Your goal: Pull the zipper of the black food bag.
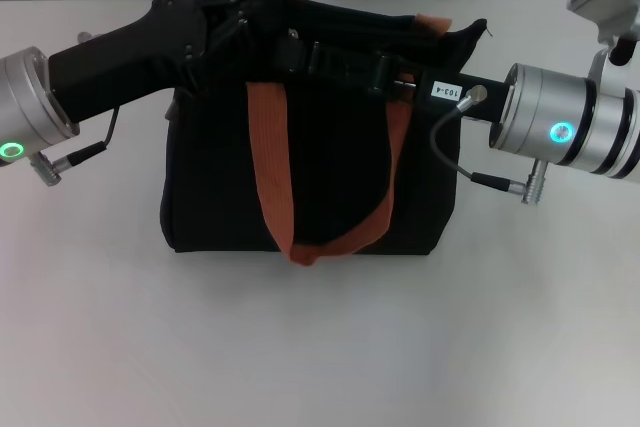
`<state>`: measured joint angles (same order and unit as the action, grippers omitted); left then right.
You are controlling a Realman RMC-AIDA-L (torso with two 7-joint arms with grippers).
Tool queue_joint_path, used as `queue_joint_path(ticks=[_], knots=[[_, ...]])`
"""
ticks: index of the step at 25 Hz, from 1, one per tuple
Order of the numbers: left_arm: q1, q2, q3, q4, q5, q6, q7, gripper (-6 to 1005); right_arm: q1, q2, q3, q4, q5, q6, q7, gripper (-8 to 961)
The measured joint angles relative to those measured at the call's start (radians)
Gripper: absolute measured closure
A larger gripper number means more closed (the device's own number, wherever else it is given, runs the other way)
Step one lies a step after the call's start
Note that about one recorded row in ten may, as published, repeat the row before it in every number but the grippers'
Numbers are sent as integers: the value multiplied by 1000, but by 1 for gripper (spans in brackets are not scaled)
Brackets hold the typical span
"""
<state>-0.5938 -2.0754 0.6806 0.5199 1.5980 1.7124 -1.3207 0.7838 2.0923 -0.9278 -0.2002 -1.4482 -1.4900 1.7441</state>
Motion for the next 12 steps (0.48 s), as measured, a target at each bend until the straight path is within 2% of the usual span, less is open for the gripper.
queue_joint_path(ticks=[12], knots=[[-3, 0, -2, 5, -2, -26, 0, 952, -5, 0, 0, -5, -4, -6, -37, 246]])
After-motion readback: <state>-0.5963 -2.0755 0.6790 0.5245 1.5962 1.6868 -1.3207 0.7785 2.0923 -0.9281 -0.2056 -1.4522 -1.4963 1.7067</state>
